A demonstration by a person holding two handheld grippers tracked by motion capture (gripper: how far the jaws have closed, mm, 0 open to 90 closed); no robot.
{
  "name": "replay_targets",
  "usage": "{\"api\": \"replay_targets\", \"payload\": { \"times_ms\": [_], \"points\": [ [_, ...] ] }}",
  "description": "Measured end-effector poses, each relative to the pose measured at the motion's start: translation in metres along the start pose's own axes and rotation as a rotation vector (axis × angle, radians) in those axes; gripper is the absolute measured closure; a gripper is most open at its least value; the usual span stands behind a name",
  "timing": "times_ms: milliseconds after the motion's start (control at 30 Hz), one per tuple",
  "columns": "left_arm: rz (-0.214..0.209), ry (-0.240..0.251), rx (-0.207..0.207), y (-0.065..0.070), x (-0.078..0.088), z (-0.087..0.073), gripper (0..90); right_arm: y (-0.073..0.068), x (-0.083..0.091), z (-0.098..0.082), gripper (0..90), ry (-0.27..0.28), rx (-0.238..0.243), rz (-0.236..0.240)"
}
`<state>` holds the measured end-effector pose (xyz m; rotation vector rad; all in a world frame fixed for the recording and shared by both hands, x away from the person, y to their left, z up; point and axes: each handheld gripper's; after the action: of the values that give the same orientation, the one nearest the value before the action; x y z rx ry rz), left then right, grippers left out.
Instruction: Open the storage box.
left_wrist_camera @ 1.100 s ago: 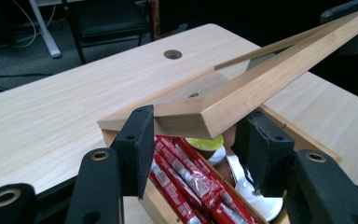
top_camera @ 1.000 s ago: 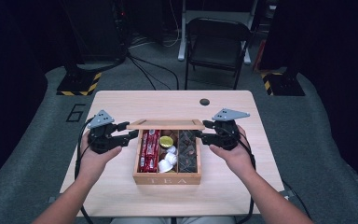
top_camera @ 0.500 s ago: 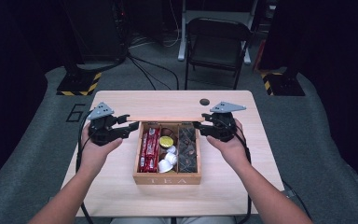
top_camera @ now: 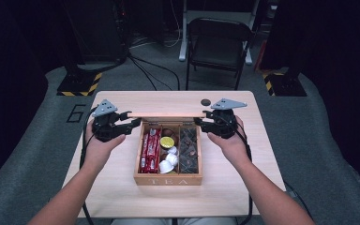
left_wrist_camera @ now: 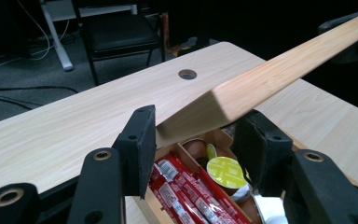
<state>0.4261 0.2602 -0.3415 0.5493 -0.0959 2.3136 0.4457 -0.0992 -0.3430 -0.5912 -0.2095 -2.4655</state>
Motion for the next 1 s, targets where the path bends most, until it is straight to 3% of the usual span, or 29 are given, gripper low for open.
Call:
{"api": "replay_targets", "payload": {
  "times_ms": [467,1000],
  "points": [
    [0.045,-0.007,-0.028,-0.006,-0.009,0.003,56.6,0.005,-0.003,0.003,53.1,0.016,-0.021,0.005],
    [0.039,-0.001,0.007,-0.018,-0.015,0.015,59.3,0.013,-0.014,0.012,51.7,0.012,-0.015,-0.004]
  ]
}}
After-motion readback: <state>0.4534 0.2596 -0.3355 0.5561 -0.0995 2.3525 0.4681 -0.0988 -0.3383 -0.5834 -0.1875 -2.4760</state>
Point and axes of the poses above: each handheld gripper's, and its own axes: x roughly backward along the jaws, z roughly out of its top, y roughly to its right, and after that the axes turned 6 degrees about -z, right-handed
